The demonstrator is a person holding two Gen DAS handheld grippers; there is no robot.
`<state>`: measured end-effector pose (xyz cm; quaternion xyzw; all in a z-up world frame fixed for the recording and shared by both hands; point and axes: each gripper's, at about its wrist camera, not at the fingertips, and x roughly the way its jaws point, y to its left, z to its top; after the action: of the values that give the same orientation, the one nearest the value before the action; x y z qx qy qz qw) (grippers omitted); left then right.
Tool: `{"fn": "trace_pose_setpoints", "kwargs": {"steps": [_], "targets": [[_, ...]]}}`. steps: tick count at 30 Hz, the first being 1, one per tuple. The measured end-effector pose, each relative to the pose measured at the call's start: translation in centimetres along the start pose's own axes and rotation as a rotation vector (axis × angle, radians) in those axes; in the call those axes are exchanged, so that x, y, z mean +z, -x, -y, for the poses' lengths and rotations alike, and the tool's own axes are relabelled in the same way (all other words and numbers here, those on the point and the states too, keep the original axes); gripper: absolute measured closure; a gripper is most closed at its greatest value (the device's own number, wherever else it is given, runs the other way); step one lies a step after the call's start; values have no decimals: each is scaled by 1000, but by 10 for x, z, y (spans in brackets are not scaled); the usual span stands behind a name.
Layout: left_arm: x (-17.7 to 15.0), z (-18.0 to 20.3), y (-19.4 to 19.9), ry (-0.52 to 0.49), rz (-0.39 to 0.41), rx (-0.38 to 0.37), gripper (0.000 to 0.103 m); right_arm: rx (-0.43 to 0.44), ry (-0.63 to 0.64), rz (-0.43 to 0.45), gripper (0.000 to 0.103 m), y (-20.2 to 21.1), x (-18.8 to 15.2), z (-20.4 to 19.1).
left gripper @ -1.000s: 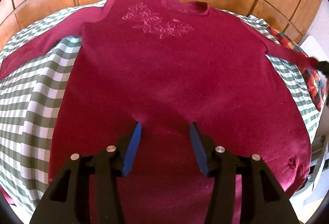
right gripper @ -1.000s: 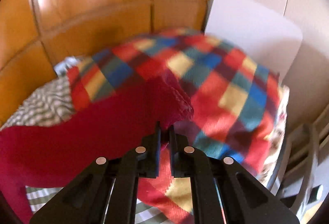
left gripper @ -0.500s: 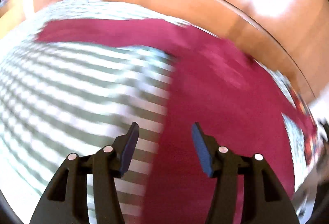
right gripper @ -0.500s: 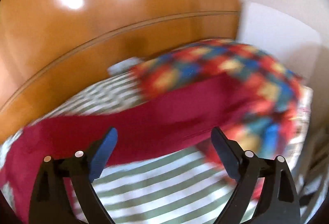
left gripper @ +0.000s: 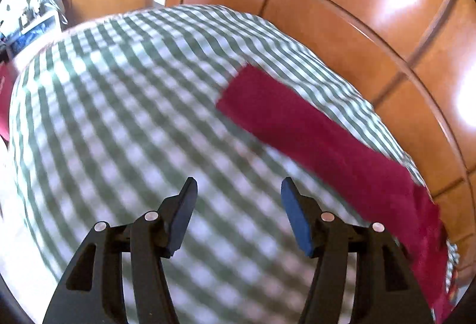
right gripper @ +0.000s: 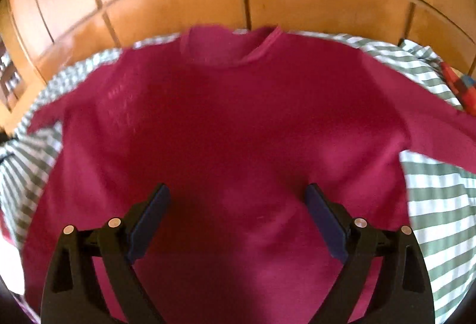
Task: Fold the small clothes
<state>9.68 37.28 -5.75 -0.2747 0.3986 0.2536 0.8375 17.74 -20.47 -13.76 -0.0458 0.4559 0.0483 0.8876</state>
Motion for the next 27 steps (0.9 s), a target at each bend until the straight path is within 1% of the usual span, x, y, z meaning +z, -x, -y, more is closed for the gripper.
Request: {"fn": "trace_pose_setpoints", "kwargs": {"steps": [1,2,4,5,7,10,12,13,14,15,16,17,18,19,20,22,23,25,26,27], "targets": [[9,-2,-8,2,1,19,42,-30,13,5,10,-6,-5,-4],[20,-3,-17,6,1,42,39,-35,19,14,9,-10,-6,-4],[34,-4,-34,6,-4,73,36,-26,9,15,6,-12,-6,-3],[39,-3,-42,2,-14,88,36,-16,6,11,4,-15,-6,-4],[49,-3,-58,-3,-32,110,36,-12,10,9,4,-17,-8,-3],[55,1,-73,-4,-29,120,39,-22,14,6,3,-15,-10,0],[56,8,-78,-37,-27,110,61,-23,15,6,3,-16,-10,0],[56,12,-81,-60,-36,96,85,-25,17,6,3,-17,-11,0],[55,16,-81,-80,-38,95,93,-28,20,7,3,-16,-11,0],[55,19,-77,-85,-24,86,95,-31,23,9,3,-17,-11,-1],[55,20,-69,-82,5,82,96,-35,26,12,3,-16,-11,-1],[55,19,-54,-69,59,68,96,-36,27,14,3,-16,-12,-2],[53,16,-41,-53,95,60,96,-36,27,17,3,-16,-12,-1],[51,12,-31,-33,122,64,96,-35,26,20,3,-16,-13,-1],[49,4,-25,-11,133,85,96,-36,26,21,3,-16,-13,-1],[43,-5,-29,-7,122,149,96,-39,29,24,3,-16,-14,-1],[38,-8,-39,-26,92,209,96,-38,29,26,3,-16,-14,0],[31,-13,-63,-38,19,253,95,-39,30,26,3,-16,-14,0],[30,-11,-65,-48,33,270,91,-39,30,27,3,-16,-15,0],[29,-7,-62,-62,43,295,89,-39,30,27,3,-16,-15,0]]}}
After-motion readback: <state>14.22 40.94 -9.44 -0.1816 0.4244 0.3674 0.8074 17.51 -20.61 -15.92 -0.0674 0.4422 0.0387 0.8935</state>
